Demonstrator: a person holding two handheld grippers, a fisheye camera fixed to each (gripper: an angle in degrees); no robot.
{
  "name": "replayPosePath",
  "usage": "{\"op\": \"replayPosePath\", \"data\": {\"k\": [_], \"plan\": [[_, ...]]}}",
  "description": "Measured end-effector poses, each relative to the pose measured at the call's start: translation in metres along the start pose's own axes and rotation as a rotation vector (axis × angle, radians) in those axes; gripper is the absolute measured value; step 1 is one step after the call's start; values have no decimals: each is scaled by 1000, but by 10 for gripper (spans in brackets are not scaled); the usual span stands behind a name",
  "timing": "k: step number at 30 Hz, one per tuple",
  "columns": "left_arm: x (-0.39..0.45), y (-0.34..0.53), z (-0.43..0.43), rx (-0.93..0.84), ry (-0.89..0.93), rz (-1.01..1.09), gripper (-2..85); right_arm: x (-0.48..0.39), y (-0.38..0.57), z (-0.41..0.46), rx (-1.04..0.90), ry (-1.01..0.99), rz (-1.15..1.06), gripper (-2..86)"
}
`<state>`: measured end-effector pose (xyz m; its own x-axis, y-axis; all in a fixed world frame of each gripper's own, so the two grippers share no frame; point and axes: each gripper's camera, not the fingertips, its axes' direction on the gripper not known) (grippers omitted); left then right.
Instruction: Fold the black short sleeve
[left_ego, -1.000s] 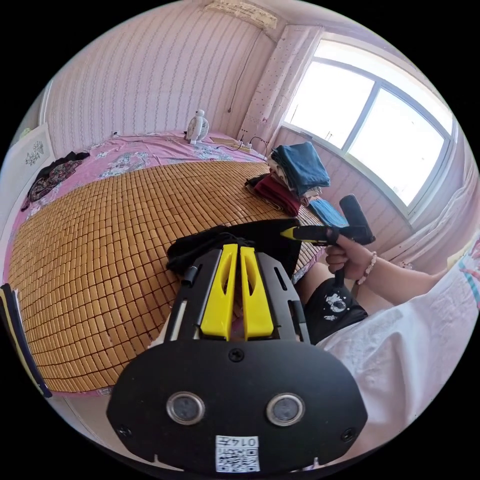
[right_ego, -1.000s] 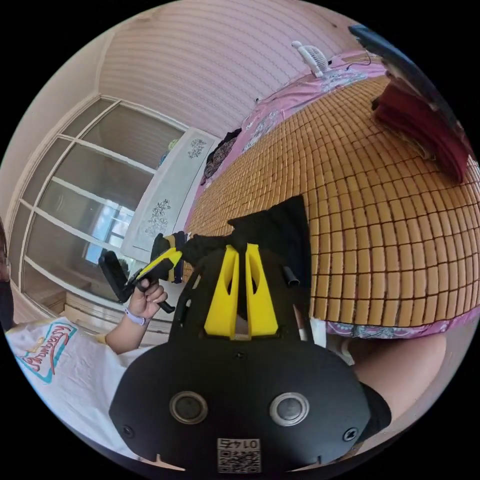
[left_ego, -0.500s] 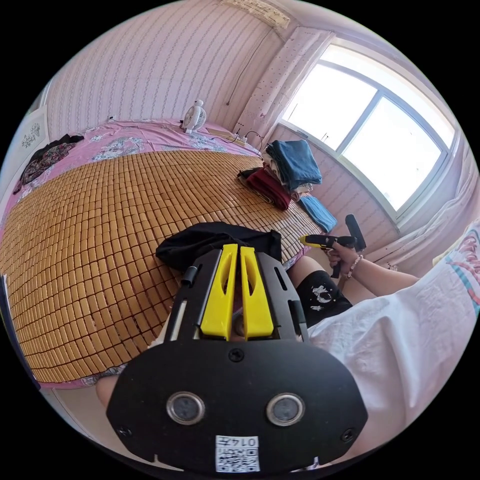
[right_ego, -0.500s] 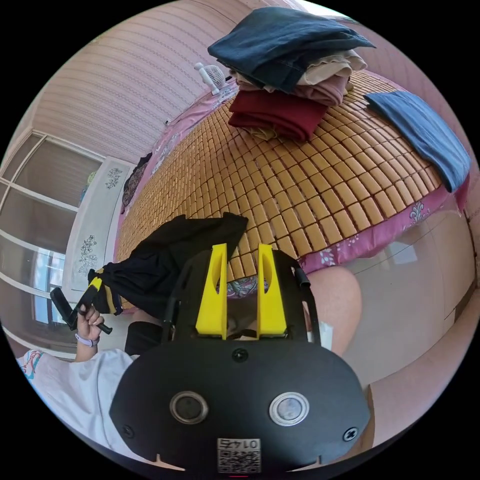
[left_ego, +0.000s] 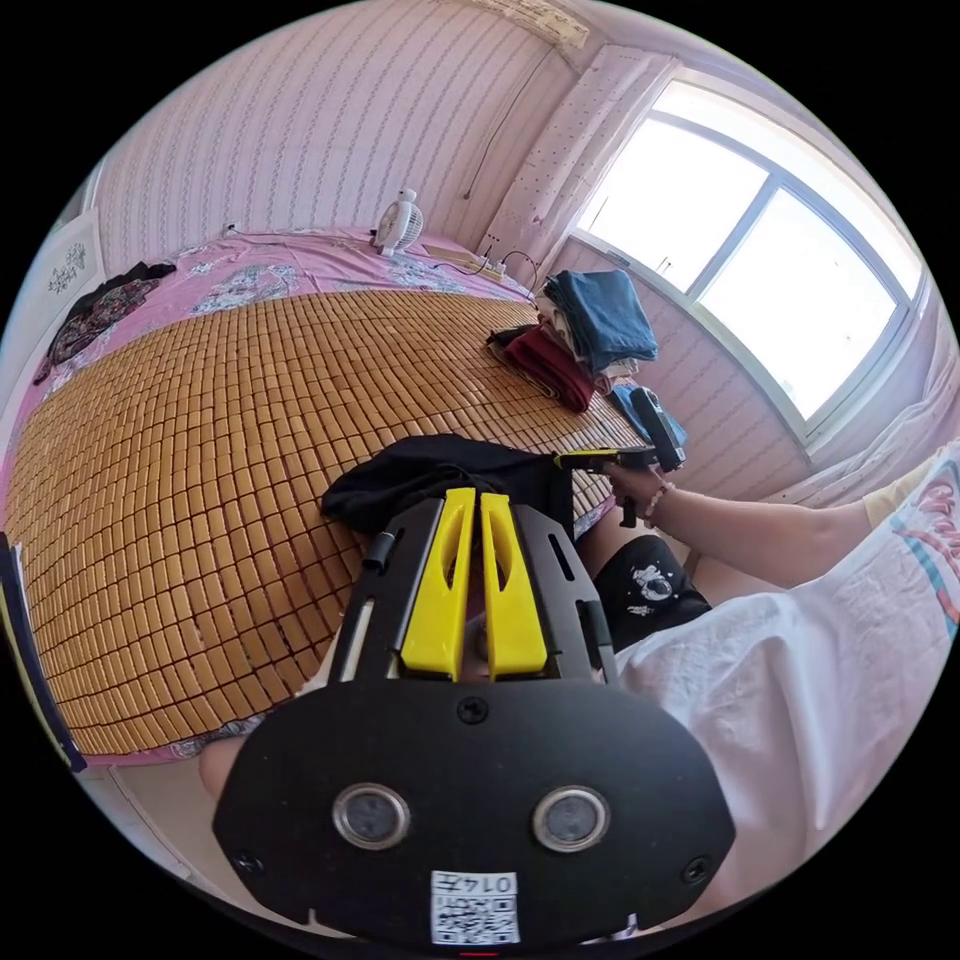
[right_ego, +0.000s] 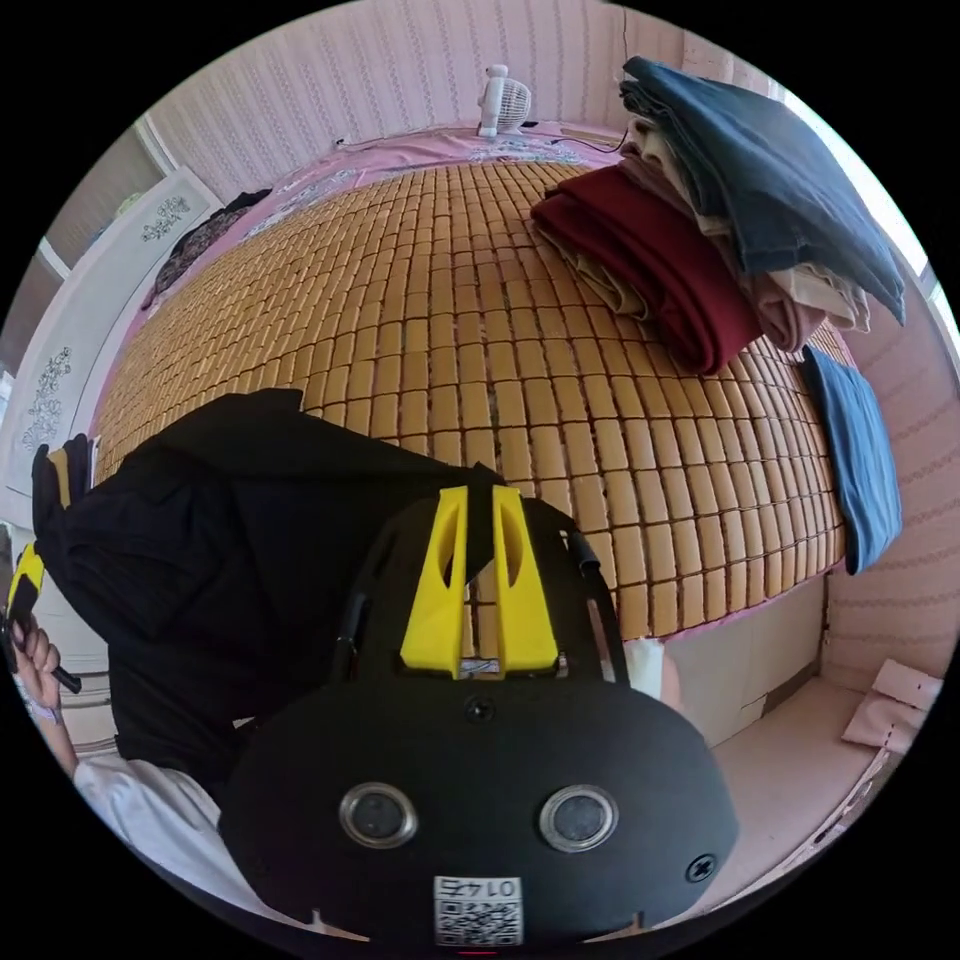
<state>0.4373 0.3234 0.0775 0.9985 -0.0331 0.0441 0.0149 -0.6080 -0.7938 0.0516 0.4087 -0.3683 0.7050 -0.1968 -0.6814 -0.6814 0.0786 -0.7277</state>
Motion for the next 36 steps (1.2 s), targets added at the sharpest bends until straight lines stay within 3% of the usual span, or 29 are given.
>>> {"op": "replayPosePath", "data": {"k": [13, 18, 22, 29, 34, 36], "plan": [[-47, 21, -19, 117, -55, -30, -10, 143, 92, -111, 373, -404, 181, 8], [-65, 47, -16, 107, -22, -61, -10, 177, 92, -78, 155, -379, 229, 43], [-63, 71, -3, 53, -29, -39, -10, 185, 96, -70, 137, -321, 234, 77], [-77, 104, 2, 61, -8, -63, -10, 205, 79, -46, 50, -390, 219, 130], [-85, 123, 4, 56, -14, -57, -10, 225, 65, -38, 40, -457, 264, 126], [-92, 135, 4, 70, -12, -66, -10, 228, 57, -25, -47, -463, 218, 82]]}}
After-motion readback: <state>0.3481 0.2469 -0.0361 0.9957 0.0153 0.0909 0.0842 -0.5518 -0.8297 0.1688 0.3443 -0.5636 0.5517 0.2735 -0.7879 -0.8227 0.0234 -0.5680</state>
